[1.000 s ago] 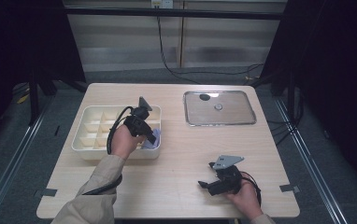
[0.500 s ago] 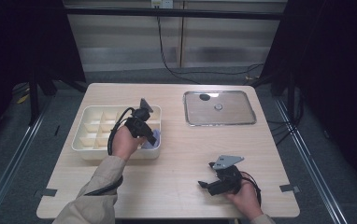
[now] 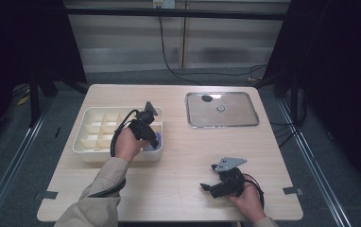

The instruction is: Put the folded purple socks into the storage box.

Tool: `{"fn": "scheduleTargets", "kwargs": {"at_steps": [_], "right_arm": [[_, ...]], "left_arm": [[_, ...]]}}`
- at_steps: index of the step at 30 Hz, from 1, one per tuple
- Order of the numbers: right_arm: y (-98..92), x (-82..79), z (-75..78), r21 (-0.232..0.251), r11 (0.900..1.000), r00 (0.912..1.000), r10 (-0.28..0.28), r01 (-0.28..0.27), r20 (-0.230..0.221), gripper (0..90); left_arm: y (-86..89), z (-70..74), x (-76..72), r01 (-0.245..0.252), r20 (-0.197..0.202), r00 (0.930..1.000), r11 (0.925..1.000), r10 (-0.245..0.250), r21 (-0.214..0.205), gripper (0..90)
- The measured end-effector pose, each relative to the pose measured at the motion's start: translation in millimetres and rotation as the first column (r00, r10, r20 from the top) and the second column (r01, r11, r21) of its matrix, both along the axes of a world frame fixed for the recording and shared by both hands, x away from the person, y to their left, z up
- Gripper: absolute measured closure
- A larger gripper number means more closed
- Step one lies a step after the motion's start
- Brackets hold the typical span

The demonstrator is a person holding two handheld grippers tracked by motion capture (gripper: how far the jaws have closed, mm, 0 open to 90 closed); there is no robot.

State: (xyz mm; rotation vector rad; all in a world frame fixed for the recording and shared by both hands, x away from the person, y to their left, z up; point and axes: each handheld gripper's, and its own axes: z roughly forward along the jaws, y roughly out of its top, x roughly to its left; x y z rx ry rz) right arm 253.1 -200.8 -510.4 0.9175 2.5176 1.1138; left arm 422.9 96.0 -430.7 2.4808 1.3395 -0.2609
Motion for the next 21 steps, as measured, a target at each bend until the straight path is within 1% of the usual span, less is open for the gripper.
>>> {"fn": "scheduleTargets", "kwargs": {"at_steps": [5,10,11,12,15,20,21], "right_arm": [[0.0,0.0,0.0,-0.001,1.0,1.0,0.0,0.0,0.001,16.7],[0.0,0.0,0.0,0.0,1.0,1.0,0.0,0.0,0.0,16.7],[0.0,0.0,0.0,0.0,1.0,1.0,0.0,0.0,0.0,16.7],[0.0,0.0,0.0,0.0,1.0,1.0,0.0,0.0,0.0,16.7],[0.0,0.0,0.0,0.0,1.0,1.0,0.0,0.0,0.0,16.7],[0.0,0.1,0.0,0.0,1.0,1.0,0.0,0.0,0.0,16.7],[0.0,0.0,0.0,0.0,1.0,1.0,0.0,0.0,-0.001,16.7]], "left_arm": [[-1.7,-1.8,-0.5,0.009,0.004,1.0,0.9999,-0.009,0.012,76.1],[-4.4,-3.4,-1.5,0.008,0.007,0.9999,0.9996,-0.008,0.027,76.1],[-5.3,-4.1,-2.0,0.001,0.007,1.0,0.9997,-0.001,0.026,76.1],[-5.4,-4.7,-1.7,0.009,0.005,0.9999,0.9994,-0.009,0.033,76.1],[-7.0,-7.2,-1.8,0.01,-0.001,0.9999,0.9989,-0.01,0.045,76.1],[-8.9,-10.9,-2.7,0.017,-0.003,0.9998,0.9985,-0.017,0.053,75.7],[-9.2,-12.6,-3.0,0.017,-0.011,0.9998,0.9983,-0.016,0.056,75.6]]}}
